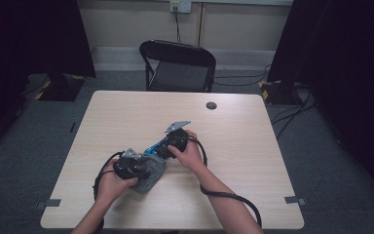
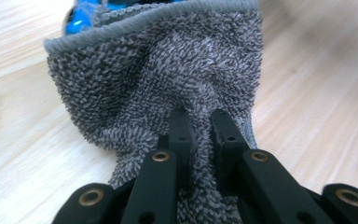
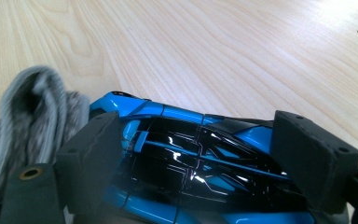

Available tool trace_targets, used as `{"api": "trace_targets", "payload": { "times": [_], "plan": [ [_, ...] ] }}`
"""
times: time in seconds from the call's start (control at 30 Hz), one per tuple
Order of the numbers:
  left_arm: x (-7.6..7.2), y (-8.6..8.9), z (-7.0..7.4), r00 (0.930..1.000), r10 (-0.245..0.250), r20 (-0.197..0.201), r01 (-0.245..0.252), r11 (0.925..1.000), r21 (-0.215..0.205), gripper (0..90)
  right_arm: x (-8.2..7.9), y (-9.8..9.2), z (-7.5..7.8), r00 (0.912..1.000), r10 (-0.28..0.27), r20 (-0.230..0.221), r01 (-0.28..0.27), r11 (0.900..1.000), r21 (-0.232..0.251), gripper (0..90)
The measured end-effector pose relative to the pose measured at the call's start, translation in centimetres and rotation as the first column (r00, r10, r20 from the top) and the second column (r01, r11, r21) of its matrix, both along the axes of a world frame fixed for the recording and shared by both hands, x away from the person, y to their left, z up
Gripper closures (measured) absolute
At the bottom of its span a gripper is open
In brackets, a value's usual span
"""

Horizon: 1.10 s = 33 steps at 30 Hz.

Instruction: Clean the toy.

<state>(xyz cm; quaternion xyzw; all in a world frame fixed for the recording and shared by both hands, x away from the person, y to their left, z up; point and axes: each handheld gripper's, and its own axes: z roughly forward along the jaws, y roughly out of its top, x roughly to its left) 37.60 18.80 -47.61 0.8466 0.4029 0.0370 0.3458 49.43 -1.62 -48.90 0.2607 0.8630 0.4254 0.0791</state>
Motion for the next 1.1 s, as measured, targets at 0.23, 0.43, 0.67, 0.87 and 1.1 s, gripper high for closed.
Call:
{"api": "trace_targets", "payload": {
  "times": [0.23,0.43,0.67,0.87,1.1],
  "plan": [
    [-0.7,-1.7,0.9,0.9977,-0.067,0.013,0.067,0.9976,-0.018,80.9,0.0,0.0,0.0,1.0000,0.001,0.000,-0.001,1.000,0.003,16.6],
    [-1.0,-1.6,2.0,0.9973,-0.066,0.031,0.067,0.9971,-0.036,80.9,0.0,-0.1,-0.1,1.0000,0.002,0.004,-0.003,1.000,0.007,16.6],
    [-0.7,0.7,3.6,0.9979,-0.004,0.064,0.008,0.9981,-0.061,80.9,0.0,-0.1,-0.1,1.0000,0.002,0.002,-0.002,1.000,0.011,16.6],
    [0.2,3.5,4.7,0.9925,0.083,0.090,-0.077,0.9947,-0.068,80.9,0.0,0.0,-0.1,1.0000,0.003,-0.001,-0.003,1.000,0.009,16.6],
    [2.0,5.9,4.4,0.9752,0.196,0.103,-0.191,0.9799,-0.059,80.9,-0.1,-0.1,-0.2,1.0000,-0.002,0.006,0.001,1.000,0.015,16.6]
  ]
}}
